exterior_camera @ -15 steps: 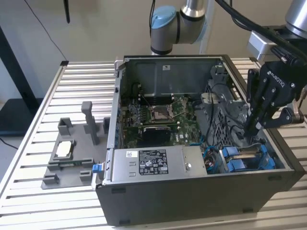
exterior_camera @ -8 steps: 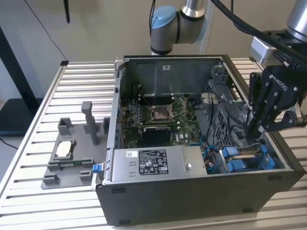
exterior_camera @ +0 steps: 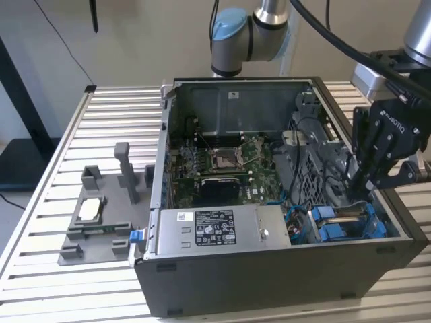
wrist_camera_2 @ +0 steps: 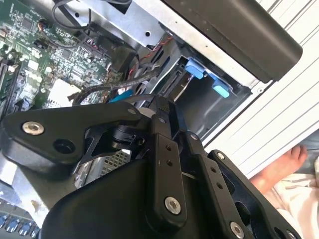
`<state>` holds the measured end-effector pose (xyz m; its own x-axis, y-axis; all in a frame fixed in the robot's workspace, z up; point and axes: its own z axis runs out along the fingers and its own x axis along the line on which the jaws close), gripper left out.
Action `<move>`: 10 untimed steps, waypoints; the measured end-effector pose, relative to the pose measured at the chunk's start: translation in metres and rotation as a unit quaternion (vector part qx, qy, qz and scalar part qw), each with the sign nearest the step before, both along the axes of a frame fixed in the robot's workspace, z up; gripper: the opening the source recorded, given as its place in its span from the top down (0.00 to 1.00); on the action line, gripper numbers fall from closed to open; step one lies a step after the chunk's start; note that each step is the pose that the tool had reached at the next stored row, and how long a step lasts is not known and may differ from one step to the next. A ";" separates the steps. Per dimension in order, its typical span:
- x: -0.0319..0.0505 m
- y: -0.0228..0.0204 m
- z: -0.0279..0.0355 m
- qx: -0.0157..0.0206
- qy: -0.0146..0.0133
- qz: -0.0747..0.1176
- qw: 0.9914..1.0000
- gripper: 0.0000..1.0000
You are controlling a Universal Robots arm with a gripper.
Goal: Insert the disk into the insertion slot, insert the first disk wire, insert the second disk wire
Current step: 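Insert the first disk wire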
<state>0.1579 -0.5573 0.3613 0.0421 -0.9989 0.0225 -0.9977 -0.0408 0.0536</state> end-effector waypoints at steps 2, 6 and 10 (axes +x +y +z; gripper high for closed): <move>0.0014 0.0000 -0.0023 0.000 0.000 -0.002 1.000 0.81; 0.0041 0.0000 -0.0066 0.000 0.000 -0.009 1.000 0.81; 0.0051 0.0000 -0.0099 0.000 0.000 -0.030 1.000 0.81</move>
<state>0.1630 -0.5574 0.3514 -0.0182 -0.9996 0.0226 -0.9984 0.0194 0.0529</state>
